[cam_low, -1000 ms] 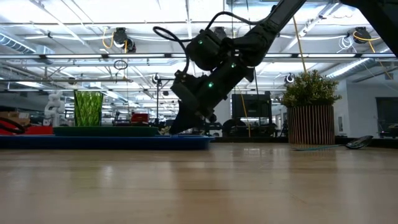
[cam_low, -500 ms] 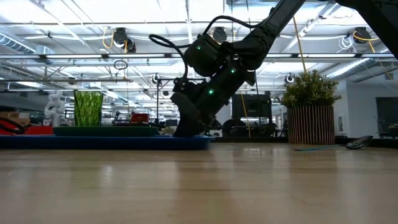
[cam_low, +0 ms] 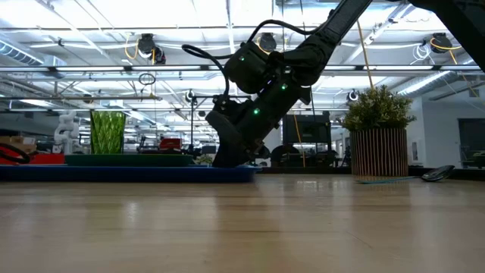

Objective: Pick and place plate/cup/fork/spoon on tray
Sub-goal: Put the blue fork on the blue serving tray to the right of the green plate

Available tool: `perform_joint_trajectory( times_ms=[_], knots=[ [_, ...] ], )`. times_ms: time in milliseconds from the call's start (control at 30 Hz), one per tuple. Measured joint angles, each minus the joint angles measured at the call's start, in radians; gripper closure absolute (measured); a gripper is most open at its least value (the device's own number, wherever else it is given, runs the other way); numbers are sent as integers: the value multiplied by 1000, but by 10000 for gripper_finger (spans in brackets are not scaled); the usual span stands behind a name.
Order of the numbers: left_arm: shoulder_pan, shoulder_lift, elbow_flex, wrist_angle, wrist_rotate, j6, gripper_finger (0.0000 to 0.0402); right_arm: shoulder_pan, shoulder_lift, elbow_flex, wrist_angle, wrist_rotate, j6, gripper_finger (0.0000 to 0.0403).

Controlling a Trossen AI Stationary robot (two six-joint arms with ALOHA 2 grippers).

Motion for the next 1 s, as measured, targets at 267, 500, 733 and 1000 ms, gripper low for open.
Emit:
perform_joint_trajectory(
  times_ms=[267, 500, 733, 1000],
  knots=[
    [0, 0, 0, 2, 0, -1, 245, 5, 43, 2, 82, -2, 57, 403],
    [0, 0, 0, 2, 8, 0, 245, 13, 56, 4, 95, 24, 64, 403],
    [0, 0, 0, 1, 9, 4, 245, 13, 55, 3, 78, 22, 58, 403],
    [0, 0, 0, 1, 15, 4, 245, 11, 39, 2, 45, 21, 53, 403]
  ],
)
